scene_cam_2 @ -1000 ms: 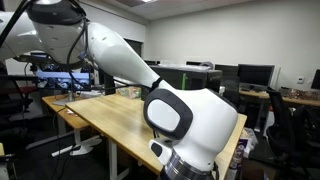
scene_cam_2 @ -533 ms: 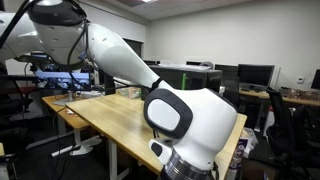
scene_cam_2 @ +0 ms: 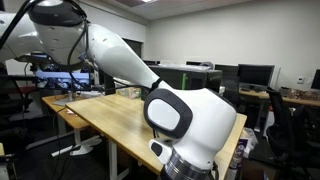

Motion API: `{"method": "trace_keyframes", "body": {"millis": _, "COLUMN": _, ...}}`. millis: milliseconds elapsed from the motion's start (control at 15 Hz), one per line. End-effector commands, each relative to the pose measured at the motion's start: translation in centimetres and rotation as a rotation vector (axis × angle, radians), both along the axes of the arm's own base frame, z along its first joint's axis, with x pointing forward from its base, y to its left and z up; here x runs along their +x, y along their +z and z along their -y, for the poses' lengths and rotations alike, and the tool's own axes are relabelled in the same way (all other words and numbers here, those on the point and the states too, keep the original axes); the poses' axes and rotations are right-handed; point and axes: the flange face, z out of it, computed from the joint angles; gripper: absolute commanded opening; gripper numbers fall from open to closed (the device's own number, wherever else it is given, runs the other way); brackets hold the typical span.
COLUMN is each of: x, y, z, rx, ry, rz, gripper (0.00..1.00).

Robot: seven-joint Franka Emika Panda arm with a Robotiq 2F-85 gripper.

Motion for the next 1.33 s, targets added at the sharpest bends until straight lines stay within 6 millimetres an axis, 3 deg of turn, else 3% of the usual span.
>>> {"method": "trace_keyframes", "body": {"millis": 0, "x": 2.6, "y": -3.2, "z": -2.0, "rx": -0.026, "ry": 0.032, "rz": -0.04, "gripper": 0.0}}
{"method": "trace_keyframes", "body": {"millis": 733, "x": 4.0, "y": -1.5, "z": -2.2, "rx": -0.063, "ry": 0.053, "rz": -0.061, "gripper": 0.0}}
{"method": "trace_keyframes", "body": {"millis": 1267, "x": 3.9, "y": -0.3, "z": -1.6, "rx": -0.061, "ry": 0.033, "rz": -0.075, "gripper": 0.0}}
